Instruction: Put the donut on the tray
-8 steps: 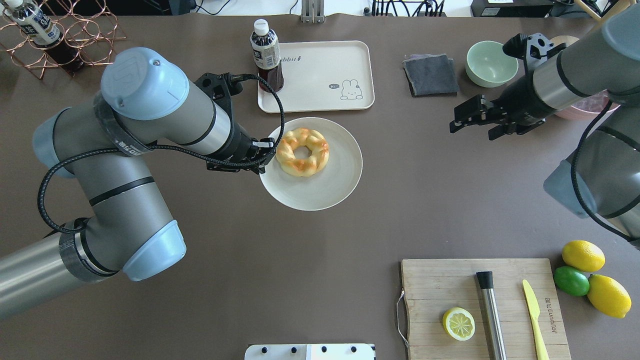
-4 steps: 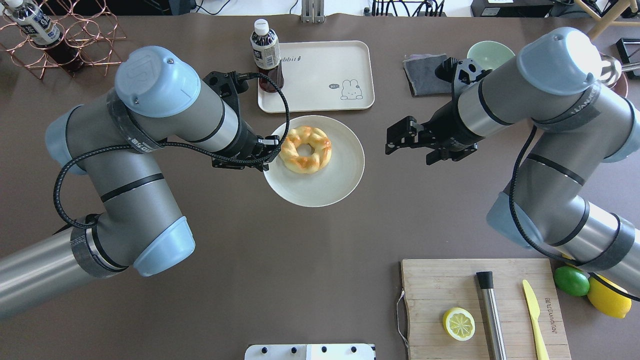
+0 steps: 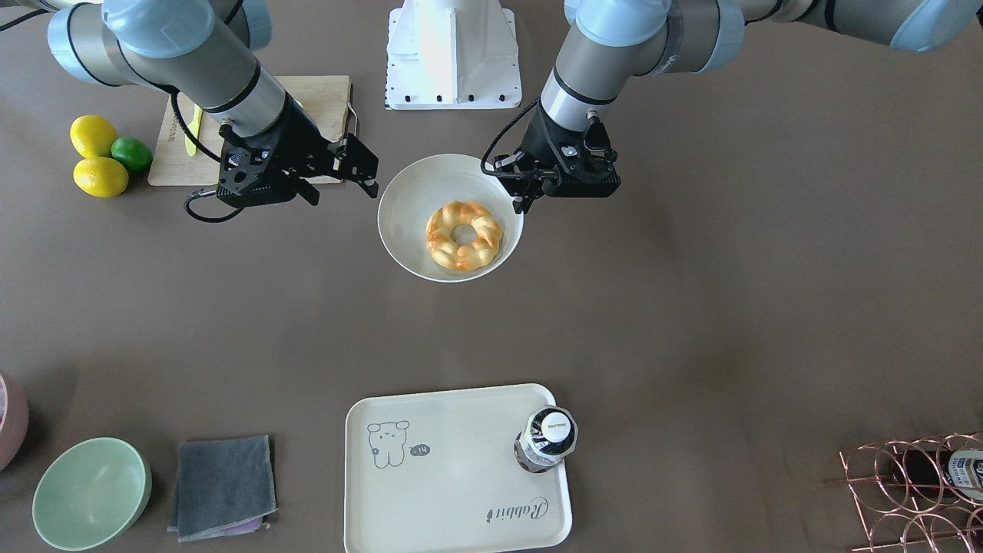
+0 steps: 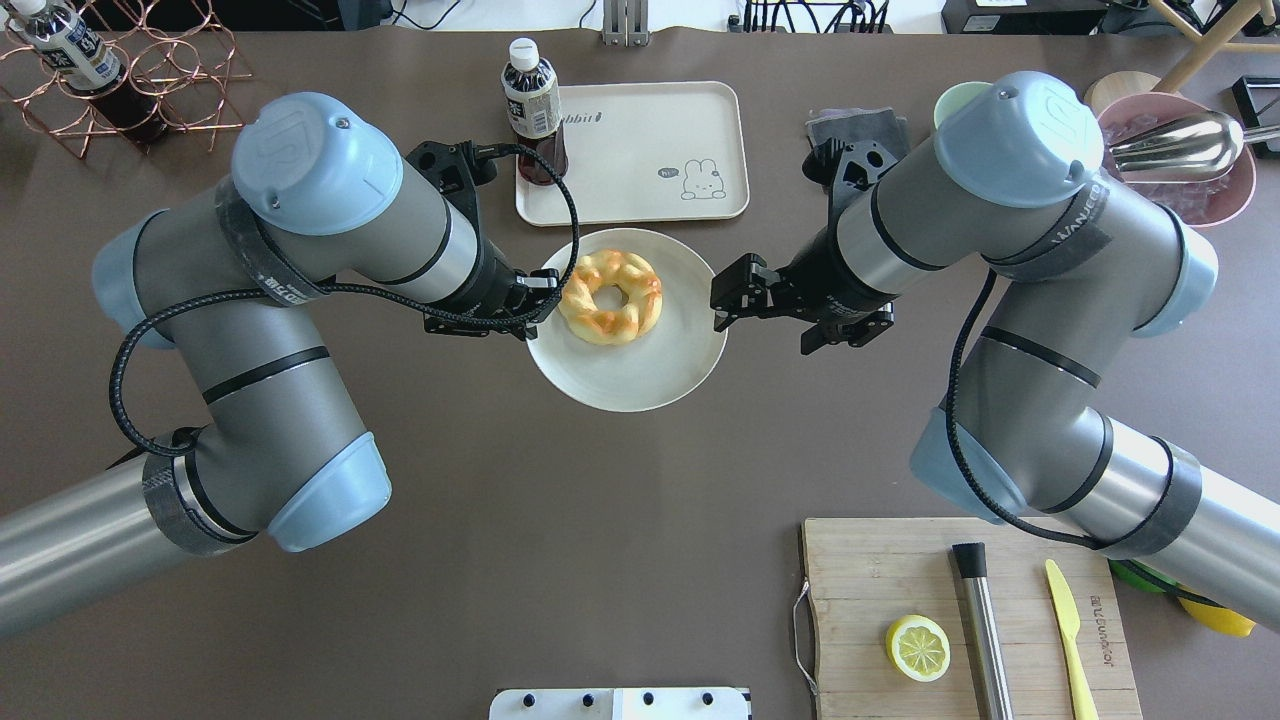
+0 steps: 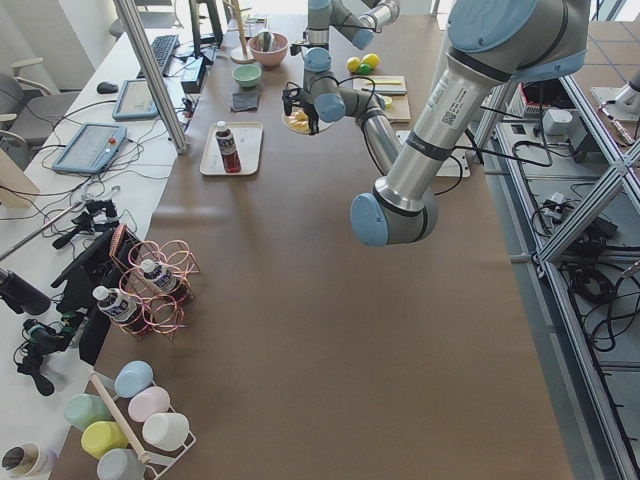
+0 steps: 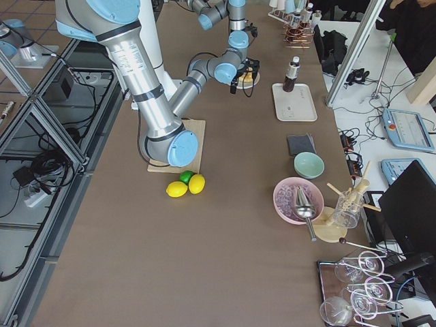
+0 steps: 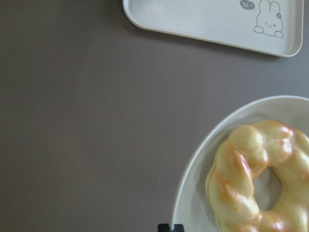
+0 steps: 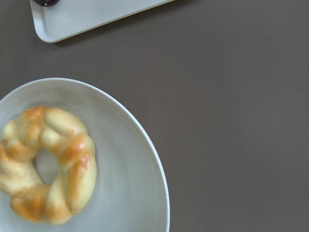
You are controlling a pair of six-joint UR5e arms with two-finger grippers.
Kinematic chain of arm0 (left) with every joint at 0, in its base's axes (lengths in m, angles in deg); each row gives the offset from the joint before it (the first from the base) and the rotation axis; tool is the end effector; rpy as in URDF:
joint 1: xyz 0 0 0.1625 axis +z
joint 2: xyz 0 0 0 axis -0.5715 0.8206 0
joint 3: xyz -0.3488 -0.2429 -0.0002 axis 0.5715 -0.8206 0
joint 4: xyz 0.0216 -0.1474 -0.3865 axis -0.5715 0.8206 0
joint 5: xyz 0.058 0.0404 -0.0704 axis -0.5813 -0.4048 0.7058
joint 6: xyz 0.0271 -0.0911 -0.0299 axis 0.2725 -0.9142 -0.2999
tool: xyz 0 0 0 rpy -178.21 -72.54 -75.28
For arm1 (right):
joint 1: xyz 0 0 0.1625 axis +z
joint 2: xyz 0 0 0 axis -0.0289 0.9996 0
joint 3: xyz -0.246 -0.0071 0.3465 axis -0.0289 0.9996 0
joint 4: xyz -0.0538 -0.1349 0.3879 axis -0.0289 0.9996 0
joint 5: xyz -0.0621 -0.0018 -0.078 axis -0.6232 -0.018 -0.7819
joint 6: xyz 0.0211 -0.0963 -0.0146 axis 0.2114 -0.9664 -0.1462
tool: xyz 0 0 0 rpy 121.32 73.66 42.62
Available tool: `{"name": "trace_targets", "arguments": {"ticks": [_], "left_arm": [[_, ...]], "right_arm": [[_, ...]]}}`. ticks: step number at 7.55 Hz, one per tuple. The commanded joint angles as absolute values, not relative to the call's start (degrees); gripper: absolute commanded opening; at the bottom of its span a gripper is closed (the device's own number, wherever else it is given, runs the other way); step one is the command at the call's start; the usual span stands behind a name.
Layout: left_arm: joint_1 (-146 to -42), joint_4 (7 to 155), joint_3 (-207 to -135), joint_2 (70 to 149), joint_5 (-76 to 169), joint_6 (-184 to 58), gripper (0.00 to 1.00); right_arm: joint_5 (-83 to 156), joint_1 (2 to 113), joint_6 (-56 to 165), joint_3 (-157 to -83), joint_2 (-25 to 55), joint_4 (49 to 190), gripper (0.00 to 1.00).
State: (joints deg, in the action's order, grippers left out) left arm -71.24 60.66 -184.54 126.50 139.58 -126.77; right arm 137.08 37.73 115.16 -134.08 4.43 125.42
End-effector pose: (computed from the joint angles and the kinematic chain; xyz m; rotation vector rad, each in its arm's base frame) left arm 0.4535 -0.4484 0.1670 0.0358 1.0473 -0.1823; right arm -0.4182 -0.4446 0.1996 -0.0662 -1.0799 0.1308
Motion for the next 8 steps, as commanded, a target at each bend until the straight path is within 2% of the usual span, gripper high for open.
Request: {"name": "trace_targets", "arguments": {"ticks": [1, 2, 4, 5, 7, 8], "left_arm": [[-71.24, 60.66, -184.45, 126.42, 139.66, -126.77, 0.00], [-71.24, 60.66, -184.45, 126.42, 139.66, -126.77, 0.00], [-71.24, 60.66, -184.37, 126.50, 139.74, -126.77, 0.00], [-71.24, 60.66, -184.37, 126.59, 139.74, -126.77, 0.00], [-71.24, 60.66, -184.28, 126.59, 139.74, -126.77, 0.00], [-71.24, 60.66, -184.10, 126.68, 139.74, -126.68, 0.00]], "right_arm": [[136.61, 37.19, 115.41, -132.30, 2.07, 127.00, 0.72], [136.53, 37.10, 115.33, -131.69, 1.98, 126.73, 0.63], [135.82, 36.93, 115.32, -130.11, 1.28, 126.38, 0.60], [135.73, 36.93, 115.32, -130.10, 1.28, 126.38, 0.49], [135.73, 36.93, 114.71, -129.93, 1.36, 126.38, 0.38], [135.21, 36.93, 114.54, -130.02, 1.28, 126.38, 0.22]]}}
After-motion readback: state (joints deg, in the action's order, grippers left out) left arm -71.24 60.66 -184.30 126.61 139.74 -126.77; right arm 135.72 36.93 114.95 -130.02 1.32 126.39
